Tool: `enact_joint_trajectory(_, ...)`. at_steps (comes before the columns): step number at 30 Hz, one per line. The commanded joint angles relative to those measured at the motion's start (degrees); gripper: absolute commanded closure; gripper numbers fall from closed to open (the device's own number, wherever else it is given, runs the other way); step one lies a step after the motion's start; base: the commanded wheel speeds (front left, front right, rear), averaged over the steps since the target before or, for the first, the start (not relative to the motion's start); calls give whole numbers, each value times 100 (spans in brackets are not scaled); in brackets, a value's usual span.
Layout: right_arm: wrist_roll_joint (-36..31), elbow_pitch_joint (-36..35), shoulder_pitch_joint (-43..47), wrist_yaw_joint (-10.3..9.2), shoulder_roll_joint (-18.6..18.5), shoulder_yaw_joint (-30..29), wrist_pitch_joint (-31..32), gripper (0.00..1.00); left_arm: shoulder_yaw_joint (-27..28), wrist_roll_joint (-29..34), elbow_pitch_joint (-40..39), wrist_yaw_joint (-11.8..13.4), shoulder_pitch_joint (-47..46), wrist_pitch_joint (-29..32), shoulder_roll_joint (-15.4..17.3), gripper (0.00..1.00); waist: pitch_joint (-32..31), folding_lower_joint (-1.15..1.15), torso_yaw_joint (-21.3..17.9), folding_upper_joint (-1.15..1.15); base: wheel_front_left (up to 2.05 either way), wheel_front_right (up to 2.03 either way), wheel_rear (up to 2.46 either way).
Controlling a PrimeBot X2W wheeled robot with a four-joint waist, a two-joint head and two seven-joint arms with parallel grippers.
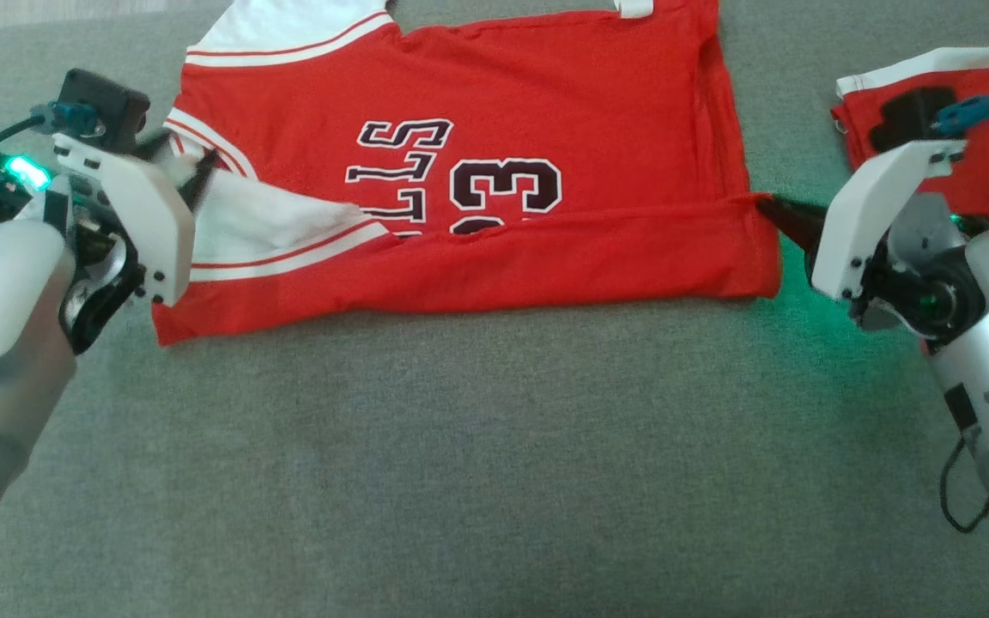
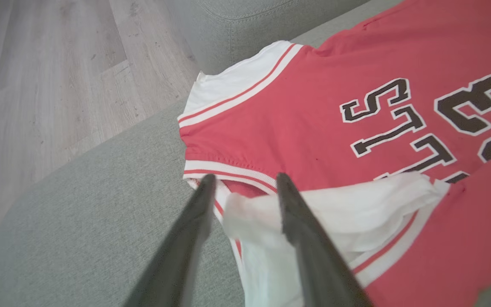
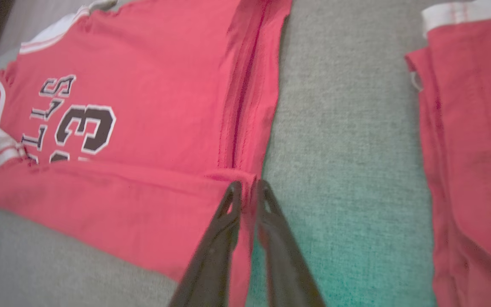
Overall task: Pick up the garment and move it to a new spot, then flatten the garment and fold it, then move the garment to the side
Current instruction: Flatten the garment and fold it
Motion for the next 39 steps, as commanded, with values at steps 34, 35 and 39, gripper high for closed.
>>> enact_joint_trajectory(34,-3046,-1758,2447,39,1870,-2363,-5208,0,3689,1468,-3147,1890,3760,-3295,-1576,0,-1075,0,434,0,0,0,0)
enact_joint_trajectory(35,-3055,-1883,2644,39,1877,-2317,-5210,0,3776,1550,-3173,1864,3958,-3295,-1695,0,-1087,0,437,0,0,0,0)
enact_joint_trajectory(39,-2735,-2239,3230,39,1882,-2230,-5212,0,4077,1851,-3134,1700,4495,-3295,-2081,0,-1115,0,434,0,0,0,0)
